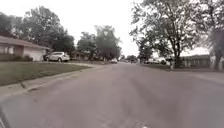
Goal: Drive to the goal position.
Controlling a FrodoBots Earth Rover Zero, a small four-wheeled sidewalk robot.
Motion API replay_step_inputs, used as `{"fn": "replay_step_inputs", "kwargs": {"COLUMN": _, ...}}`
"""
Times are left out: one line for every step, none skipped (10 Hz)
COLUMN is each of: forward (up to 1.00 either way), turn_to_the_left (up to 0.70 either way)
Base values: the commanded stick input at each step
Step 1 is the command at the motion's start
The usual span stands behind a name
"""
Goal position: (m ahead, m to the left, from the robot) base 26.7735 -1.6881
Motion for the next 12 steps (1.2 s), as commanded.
{"fn": "replay_step_inputs", "kwargs": {"forward": 0.70, "turn_to_the_left": 0.00}}
{"fn": "replay_step_inputs", "kwargs": {"forward": 0.70, "turn_to_the_left": 0.00}}
{"fn": "replay_step_inputs", "kwargs": {"forward": 0.70, "turn_to_the_left": 0.00}}
{"fn": "replay_step_inputs", "kwargs": {"forward": 0.70, "turn_to_the_left": 0.00}}
{"fn": "replay_step_inputs", "kwargs": {"forward": 0.70, "turn_to_the_left": 0.00}}
{"fn": "replay_step_inputs", "kwargs": {"forward": 0.70, "turn_to_the_left": 0.00}}
{"fn": "replay_step_inputs", "kwargs": {"forward": 0.70, "turn_to_the_left": 0.00}}
{"fn": "replay_step_inputs", "kwargs": {"forward": 0.70, "turn_to_the_left": 0.00}}
{"fn": "replay_step_inputs", "kwargs": {"forward": 0.70, "turn_to_the_left": 0.00}}
{"fn": "replay_step_inputs", "kwargs": {"forward": 0.70, "turn_to_the_left": 0.00}}
{"fn": "replay_step_inputs", "kwargs": {"forward": 0.70, "turn_to_the_left": 0.00}}
{"fn": "replay_step_inputs", "kwargs": {"forward": 0.70, "turn_to_the_left": 0.00}}
